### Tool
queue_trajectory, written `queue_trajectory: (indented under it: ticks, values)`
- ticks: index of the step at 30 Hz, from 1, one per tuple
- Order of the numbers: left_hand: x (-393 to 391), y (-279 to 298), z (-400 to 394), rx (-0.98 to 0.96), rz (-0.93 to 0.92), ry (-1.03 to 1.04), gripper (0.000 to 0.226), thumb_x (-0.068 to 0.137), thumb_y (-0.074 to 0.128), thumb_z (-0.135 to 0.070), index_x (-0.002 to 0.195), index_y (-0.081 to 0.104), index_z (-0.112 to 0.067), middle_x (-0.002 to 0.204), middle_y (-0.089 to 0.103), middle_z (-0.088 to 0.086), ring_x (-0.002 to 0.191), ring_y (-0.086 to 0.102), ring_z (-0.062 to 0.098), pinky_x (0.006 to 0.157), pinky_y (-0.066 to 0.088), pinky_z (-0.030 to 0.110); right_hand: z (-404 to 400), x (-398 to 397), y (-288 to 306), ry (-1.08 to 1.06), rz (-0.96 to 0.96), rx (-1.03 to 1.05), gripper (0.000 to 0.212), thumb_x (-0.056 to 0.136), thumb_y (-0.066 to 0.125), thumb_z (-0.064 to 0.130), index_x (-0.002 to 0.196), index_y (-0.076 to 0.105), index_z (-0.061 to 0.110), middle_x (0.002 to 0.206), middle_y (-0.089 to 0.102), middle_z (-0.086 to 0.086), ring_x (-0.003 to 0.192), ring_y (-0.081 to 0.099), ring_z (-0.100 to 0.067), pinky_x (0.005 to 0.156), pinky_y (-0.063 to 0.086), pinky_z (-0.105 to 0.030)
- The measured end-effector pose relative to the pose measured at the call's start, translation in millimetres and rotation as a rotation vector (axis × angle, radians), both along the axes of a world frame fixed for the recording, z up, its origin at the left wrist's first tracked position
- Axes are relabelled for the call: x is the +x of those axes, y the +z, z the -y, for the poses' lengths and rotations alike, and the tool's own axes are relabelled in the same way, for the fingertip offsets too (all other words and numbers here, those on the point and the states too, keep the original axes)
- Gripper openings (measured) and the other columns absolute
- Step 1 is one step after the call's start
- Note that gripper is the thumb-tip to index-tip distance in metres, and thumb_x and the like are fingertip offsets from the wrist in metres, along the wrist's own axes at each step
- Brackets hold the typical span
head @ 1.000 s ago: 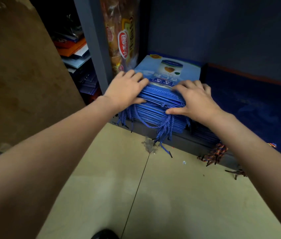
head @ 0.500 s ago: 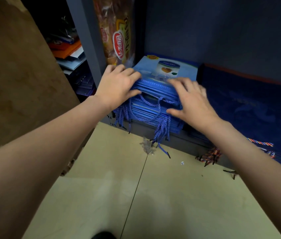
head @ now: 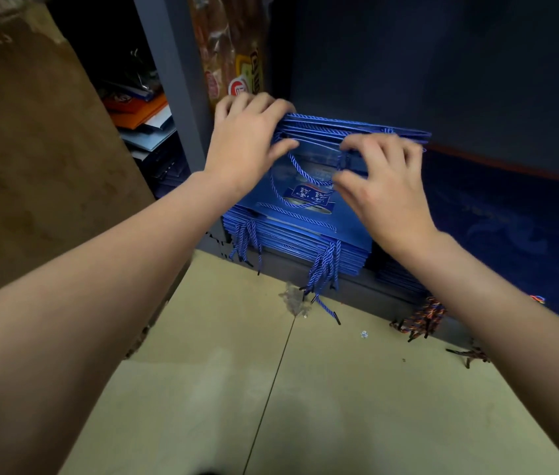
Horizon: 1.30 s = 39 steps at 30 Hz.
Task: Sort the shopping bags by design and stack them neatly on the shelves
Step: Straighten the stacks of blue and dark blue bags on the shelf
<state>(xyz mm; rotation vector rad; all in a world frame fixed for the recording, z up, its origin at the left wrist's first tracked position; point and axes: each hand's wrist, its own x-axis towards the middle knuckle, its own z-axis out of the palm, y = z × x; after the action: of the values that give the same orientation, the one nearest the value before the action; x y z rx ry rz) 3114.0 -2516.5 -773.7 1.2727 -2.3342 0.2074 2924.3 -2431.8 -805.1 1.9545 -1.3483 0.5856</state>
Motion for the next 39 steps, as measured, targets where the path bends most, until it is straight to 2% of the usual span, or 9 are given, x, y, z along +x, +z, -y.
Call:
queue_trajectory:
  ticks: [4, 11, 14, 17, 21, 27, 30, 35, 39]
  values:
    - [4.2, 3.8, 1.6, 0.002, 0.042, -0.025, 0.05, 0.09, 0.052, -0.046, 0.132, 0.047, -0.019, 0.126, 0.052, 0.003, 0.121, 0.041, 0.027, 0.102, 0.02, 0.038, 10.8, -2.0, 17.9, -0.004, 0.025, 0.008, 0.022, 0.073, 0.071, 0.018, 0.084, 0.054, 0.008, 0.094, 0.058, -0.012, 0.087, 0.039, -0.025, 0.077, 0.025, -0.036]
    - [8.7, -0.6, -0.9, -0.052, 0.178, -0.026, 0.06, 0.087, 0.057, -0.046, 0.136, 0.041, -0.015, 0.127, 0.051, 0.009, 0.119, 0.043, 0.032, 0.101, 0.024, 0.042, 12.5, 3.3, 23.9, -0.208, 0.037, 0.079, 0.073, 0.058, 0.083, 0.032, 0.12, 0.047, 0.014, 0.124, 0.05, -0.015, 0.099, 0.03, -0.026, 0.078, 0.037, -0.043]
    - [13.6, -6.3, -1.1, -0.057, 0.264, -0.01, 0.063, 0.084, 0.063, -0.039, 0.136, 0.04, -0.012, 0.125, 0.051, 0.013, 0.116, 0.045, 0.034, 0.097, 0.028, 0.043, 21.0, 8.8, 20.2, -0.261, -0.024, 0.063, 0.071, 0.055, 0.082, 0.026, 0.116, 0.048, 0.015, 0.115, 0.055, -0.011, 0.093, 0.029, -0.025, 0.073, 0.038, -0.038]
    - [11.1, -6.2, -2.0, -0.044, 0.291, 0.041, 0.056, 0.083, 0.066, -0.032, 0.129, 0.045, -0.008, 0.121, 0.053, 0.016, 0.112, 0.046, 0.035, 0.091, 0.03, 0.044, 23.2, 9.5, 11.4, -0.278, -0.094, -0.006, 0.062, 0.057, 0.076, 0.017, 0.113, 0.05, 0.016, 0.106, 0.058, -0.006, 0.088, 0.031, -0.024, 0.071, 0.024, -0.035]
    - [10.2, -13.8, -5.8, 0.027, 0.405, 0.049, 0.062, 0.082, 0.065, -0.033, 0.132, 0.038, -0.006, 0.129, 0.045, 0.016, 0.12, 0.038, 0.035, 0.094, 0.027, 0.045, 11.6, 7.1, -7.3, -0.24, -0.138, -0.029, 0.059, 0.06, 0.073, 0.01, 0.113, 0.049, 0.016, 0.105, 0.059, -0.006, 0.087, 0.034, -0.025, 0.068, 0.022, -0.035]
    - [30.7, -21.8, -14.2, 0.237, 0.372, -0.109, 0.091, 0.077, 0.064, -0.055, 0.146, 0.021, -0.013, 0.141, 0.035, 0.008, 0.13, 0.027, 0.028, 0.107, 0.018, 0.041, 11.2, 7.3, -11.8, -0.25, -0.186, 0.047, 0.07, 0.054, 0.078, 0.011, 0.115, 0.045, 0.016, 0.106, 0.059, -0.007, 0.088, 0.035, -0.025, 0.069, 0.022, -0.035]
    - [24.1, -15.7, -11.7, 0.251, 0.35, -0.092, 0.085, 0.078, 0.058, -0.062, 0.143, 0.028, -0.016, 0.136, 0.041, 0.007, 0.126, 0.032, 0.029, 0.103, 0.022, 0.041, 9.4, 7.0, -12.3, -0.239, -0.169, 0.042, 0.066, 0.056, 0.076, 0.01, 0.114, 0.046, 0.016, 0.105, 0.06, -0.008, 0.087, 0.035, -0.026, 0.069, 0.023, -0.036]
    - [8.7, -15.8, -9.4, 0.153, 0.548, -0.025, 0.067, 0.085, 0.054, -0.055, 0.136, 0.037, -0.016, 0.132, 0.044, 0.008, 0.123, 0.036, 0.031, 0.097, 0.029, 0.04, -9.7, 10.7, -22.1, -0.184, -0.11, 0.162, 0.066, 0.061, 0.079, 0.024, 0.118, 0.048, 0.013, 0.111, 0.059, -0.012, 0.09, 0.035, -0.027, 0.07, 0.023, -0.037]
    - [11.0, -21.1, -11.2, 0.119, 0.526, 0.015, 0.065, 0.084, 0.057, -0.052, 0.134, 0.038, -0.015, 0.131, 0.043, 0.009, 0.124, 0.034, 0.033, 0.096, 0.028, 0.041, -28.4, 20.5, -25.6, -0.162, -0.043, 0.271, 0.074, 0.061, 0.077, 0.046, 0.12, 0.051, 0.009, 0.113, 0.056, -0.014, 0.092, 0.035, -0.027, 0.072, 0.023, -0.037]
